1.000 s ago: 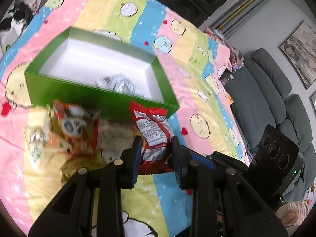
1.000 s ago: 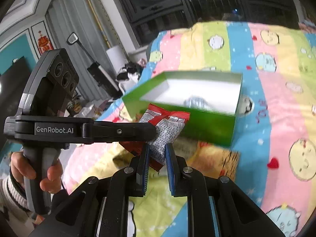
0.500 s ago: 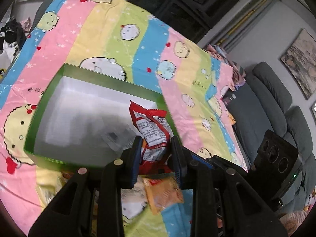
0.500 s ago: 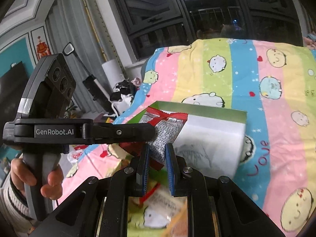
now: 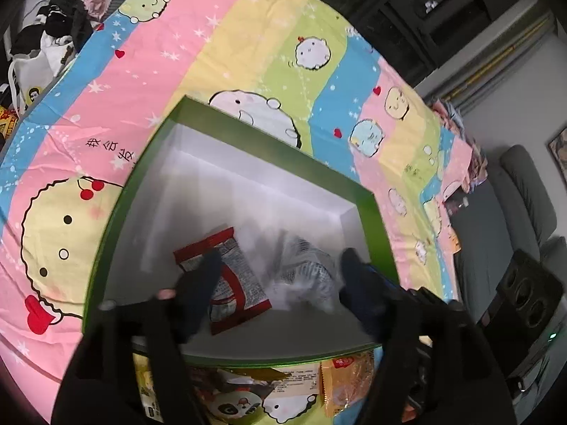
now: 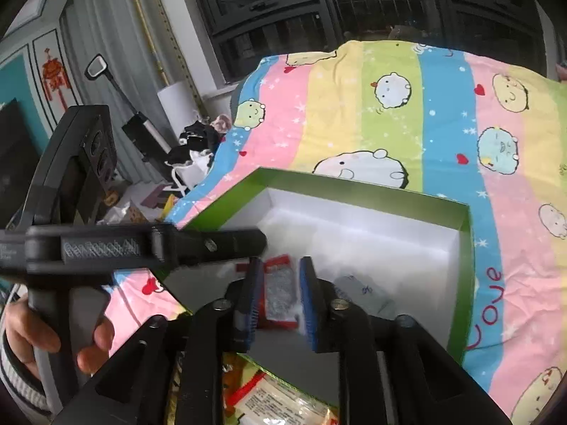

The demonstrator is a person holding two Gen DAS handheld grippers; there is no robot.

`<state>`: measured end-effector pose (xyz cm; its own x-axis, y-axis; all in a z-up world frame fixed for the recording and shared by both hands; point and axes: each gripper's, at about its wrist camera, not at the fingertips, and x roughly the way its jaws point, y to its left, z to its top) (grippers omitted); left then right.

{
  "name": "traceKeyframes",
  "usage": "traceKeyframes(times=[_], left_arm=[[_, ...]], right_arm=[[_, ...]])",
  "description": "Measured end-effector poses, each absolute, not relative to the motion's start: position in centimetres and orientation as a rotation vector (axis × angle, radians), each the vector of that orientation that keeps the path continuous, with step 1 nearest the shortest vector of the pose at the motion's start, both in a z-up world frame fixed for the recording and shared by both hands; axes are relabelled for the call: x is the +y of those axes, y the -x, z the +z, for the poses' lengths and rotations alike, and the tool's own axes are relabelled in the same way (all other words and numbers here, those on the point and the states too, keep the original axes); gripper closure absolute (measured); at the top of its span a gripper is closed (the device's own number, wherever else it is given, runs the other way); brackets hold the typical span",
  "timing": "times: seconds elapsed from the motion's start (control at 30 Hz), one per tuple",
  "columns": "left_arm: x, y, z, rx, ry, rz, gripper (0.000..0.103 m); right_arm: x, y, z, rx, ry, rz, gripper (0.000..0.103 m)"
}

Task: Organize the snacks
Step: 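Lift the red packet into the green box and release it, then move the right gripper back toward the snack pile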

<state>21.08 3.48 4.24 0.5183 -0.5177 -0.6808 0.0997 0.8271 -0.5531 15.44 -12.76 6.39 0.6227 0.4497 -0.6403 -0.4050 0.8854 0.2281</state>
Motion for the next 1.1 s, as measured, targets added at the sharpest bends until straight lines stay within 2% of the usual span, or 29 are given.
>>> traceKeyframes(times=[0.1,0.13,0.2,0.33,0.47,0.6,1.1], left_arm=[[4.0,-19.9,5.4,0.922,0.471,-0.377,0.021],[4.2,-19.4,5.8,0.910,0.467,-0.379,0.015],[4.4,-18.6,6.4,0.885,0.455,-0.379,0.009],[4.2,-15.6,7.7,0.838,0.396,-0.389,0.001],[3.9,-13.4,7.8,0.837,0.352,-0.394,0.001],[3.3,-11.3,7.3,0.863,0.345,-0.418,0.001],[4.2,-5.6,4.4,0.954,0.415,-0.368,0.001]], right_arm=[[-13.8,-14.0,6.8,0.742,-0.082,0.470,0.057],[-14.1,-13.7,7.0,0.738,-0.091,0.470,0.056],[-14.9,-11.9,7.5,0.720,-0.117,0.464,0.048],[-16.4,-8.6,8.1,0.701,-0.139,0.442,0.045],[-18.2,-5.3,8.2,0.705,-0.180,0.411,0.043],[-19.8,-3.0,7.9,0.727,-0.192,0.367,0.037],[-21.9,0.8,4.9,0.825,-0.225,0.326,0.036]])
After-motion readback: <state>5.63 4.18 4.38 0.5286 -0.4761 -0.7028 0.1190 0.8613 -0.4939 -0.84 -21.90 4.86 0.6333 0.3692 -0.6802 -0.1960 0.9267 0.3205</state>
